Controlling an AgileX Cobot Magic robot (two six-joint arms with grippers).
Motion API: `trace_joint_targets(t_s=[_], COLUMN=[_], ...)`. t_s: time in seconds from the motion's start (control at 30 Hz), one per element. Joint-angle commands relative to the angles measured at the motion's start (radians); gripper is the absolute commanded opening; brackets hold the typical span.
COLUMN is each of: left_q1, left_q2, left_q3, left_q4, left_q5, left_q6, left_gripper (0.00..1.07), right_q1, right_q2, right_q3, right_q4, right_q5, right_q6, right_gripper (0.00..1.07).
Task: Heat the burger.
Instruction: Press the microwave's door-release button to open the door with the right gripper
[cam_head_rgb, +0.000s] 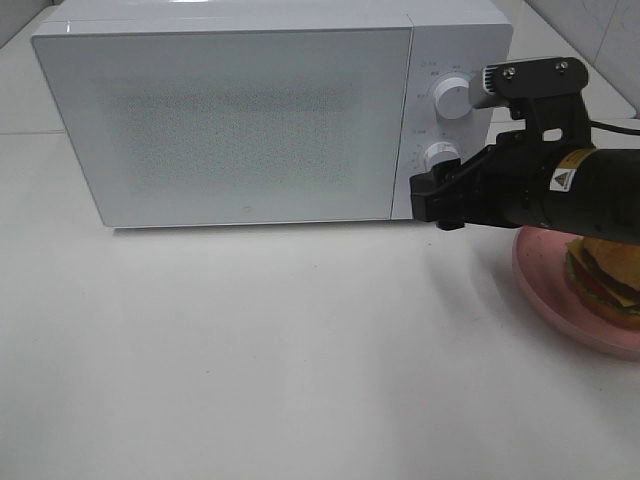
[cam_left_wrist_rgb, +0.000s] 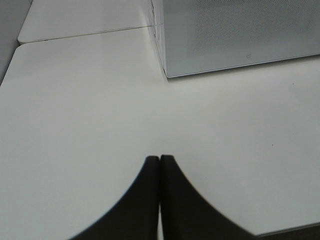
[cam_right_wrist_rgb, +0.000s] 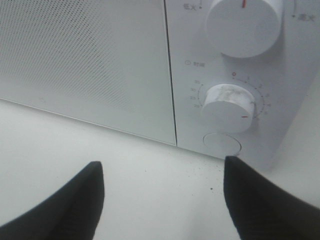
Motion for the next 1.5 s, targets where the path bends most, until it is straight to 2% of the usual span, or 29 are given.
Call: trace_joint_targets(t_s=[0.03,0.2,0.5,0.6,0.63,0.67,0.7,0.73,0.77,0.8,0.83,0.87,0.9,0.93,1.2,1.5], left_q1=[-0.005,-0.005,-0.005,-0.005,-0.005,-0.005,-0.005,-0.005,-0.005,-0.005,-0.005,-0.005,-0.005,-0.005,-0.005,-0.005], left_q2=[-0.019,-0.019,-0.019,-0.019,-0.019,-0.019,-0.019,-0.019,-0.019,-0.019,-0.019,-0.019,-0.019,-0.019,-0.019,-0.019], left_q3=[0.001,0.001,0.001,0.001,0.001,0.001,0.001,0.001,0.001,0.001,0.001,0.001,0.001,0.001,0.001,0.001], left_q4=[-0.008,-0.008,-0.008,-0.008,-0.008,-0.008,-0.008,-0.008,-0.008,-0.008,-0.008,-0.008,-0.008,-0.008,-0.008,-0.008], left_q5=[-0.010,-0.010,-0.010,-0.010,-0.010,-0.010,-0.010,-0.010,-0.010,-0.010,-0.010,-0.010,-0.010,-0.010,-0.010,-0.010], left_q6=[-0.002,-0.002,-0.002,-0.002,-0.002,-0.002,-0.002,-0.002,-0.002,-0.002,-0.002,-0.002,-0.002,-0.002,-0.002,-0.002], left_gripper=[0.00,0.00,0.00,0.00,0.00,0.00,0.00,0.00,0.00,0.00,0.00,0.00,0.00,0.00,0.00,0.00], right_q1=[0.004,0.004,0.004,0.004,0.004,0.004,0.004,0.004,0.004,0.004,0.004,0.004,0.004,0.004,0.004,0.004], right_q2=[0.035,0.059,0.119,0.156,0.175,0.175,0.182,0.190,0.190,0.193,0.193,0.193,0.193,0.193,0.211,0.240], right_q3=[-0.033,-0.041,-0.041,-0.041,-0.041,-0.041,-0.041,-0.041,-0.041,-0.041,-0.041,-0.041,-0.041,-0.041,-0.079,-0.153], right_q4=[0.026,0.095,0.096,0.093,0.086,0.086,0.086,0.086,0.086,0.086,0.086,0.086,0.086,0.086,0.086,0.086], right_q5=[-0.010,-0.024,-0.024,-0.028,-0.032,-0.032,-0.034,-0.048,-0.048,-0.059,-0.065,-0.065,-0.079,-0.081,-0.048,0.026], right_q6=[-0.012,-0.012,-0.012,-0.012,-0.012,-0.012,-0.012,-0.012,-0.012,-0.012,-0.012,-0.012,-0.012,-0.012,0.010,0.212], right_gripper=[0.65,0.65,0.64,0.60,0.54,0.54,0.49,0.38,0.38,0.25,0.18,0.18,0.06,0.00,0.00,0.00])
